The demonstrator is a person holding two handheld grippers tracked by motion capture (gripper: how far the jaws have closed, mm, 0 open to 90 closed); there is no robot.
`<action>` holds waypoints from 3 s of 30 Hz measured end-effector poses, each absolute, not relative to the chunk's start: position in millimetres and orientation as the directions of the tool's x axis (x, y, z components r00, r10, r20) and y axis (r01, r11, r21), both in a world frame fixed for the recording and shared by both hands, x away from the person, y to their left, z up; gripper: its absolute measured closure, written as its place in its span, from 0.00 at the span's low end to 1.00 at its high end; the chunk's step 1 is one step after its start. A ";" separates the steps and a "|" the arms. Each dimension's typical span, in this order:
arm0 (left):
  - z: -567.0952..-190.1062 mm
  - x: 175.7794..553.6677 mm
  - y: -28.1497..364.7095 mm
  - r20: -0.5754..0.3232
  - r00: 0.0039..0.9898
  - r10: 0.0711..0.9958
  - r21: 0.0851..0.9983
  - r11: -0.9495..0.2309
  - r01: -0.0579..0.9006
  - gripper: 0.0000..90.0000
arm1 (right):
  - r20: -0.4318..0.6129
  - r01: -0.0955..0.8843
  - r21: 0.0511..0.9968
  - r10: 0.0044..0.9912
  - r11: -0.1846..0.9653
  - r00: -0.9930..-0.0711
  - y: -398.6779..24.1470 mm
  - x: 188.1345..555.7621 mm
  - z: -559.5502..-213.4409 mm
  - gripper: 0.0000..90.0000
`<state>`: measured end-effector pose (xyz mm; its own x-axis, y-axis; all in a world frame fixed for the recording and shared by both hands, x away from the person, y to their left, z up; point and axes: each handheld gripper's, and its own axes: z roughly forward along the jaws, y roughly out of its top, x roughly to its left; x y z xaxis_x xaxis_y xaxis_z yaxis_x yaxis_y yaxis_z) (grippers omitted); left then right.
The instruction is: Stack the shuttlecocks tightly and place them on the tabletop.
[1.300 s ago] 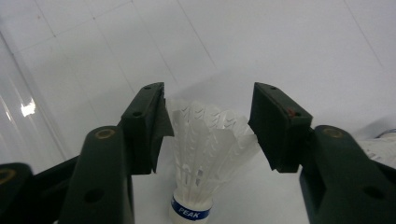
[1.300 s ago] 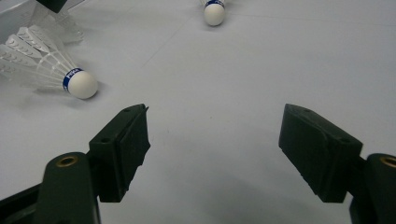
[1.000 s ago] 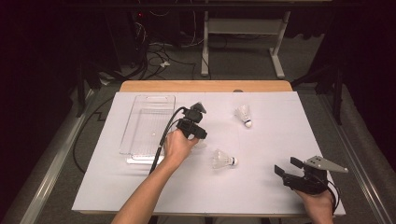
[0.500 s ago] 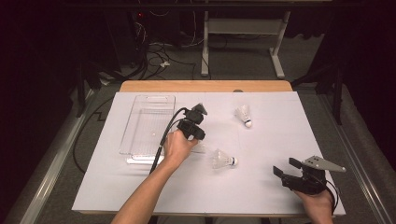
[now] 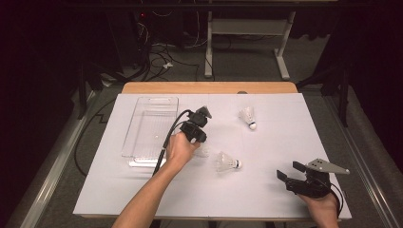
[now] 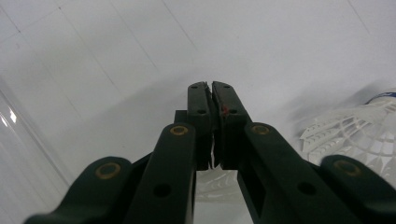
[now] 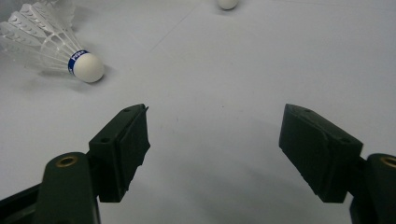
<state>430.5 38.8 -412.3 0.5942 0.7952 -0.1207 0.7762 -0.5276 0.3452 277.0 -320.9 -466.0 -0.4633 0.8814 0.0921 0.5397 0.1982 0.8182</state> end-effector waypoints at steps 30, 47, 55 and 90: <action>-392.3 433.4 46.9 -0.114 0.645 0.756 0.423 -0.550 0.720 0.98 | 0.097 0.543 0.816 0.879 0.198 -0.467 -320.5 276.8 -466.2 0.27; -388.9 449.7 51.6 -0.073 0.645 0.760 0.455 -0.550 0.700 0.98 | 0.103 0.543 0.817 0.878 0.194 -0.468 -321.0 277.0 -466.4 0.27; -389.1 455.8 45.1 -0.041 0.662 0.749 0.462 -0.573 0.677 0.98 | 0.104 0.544 0.817 0.877 0.194 -0.469 -320.7 276.9 -466.3 0.27; -415.2 486.2 26.7 0.047 0.670 0.741 0.512 -0.593 0.621 0.98 | 0.103 0.546 0.813 0.874 0.201 -0.475 -319.6 278.3 -467.0 0.27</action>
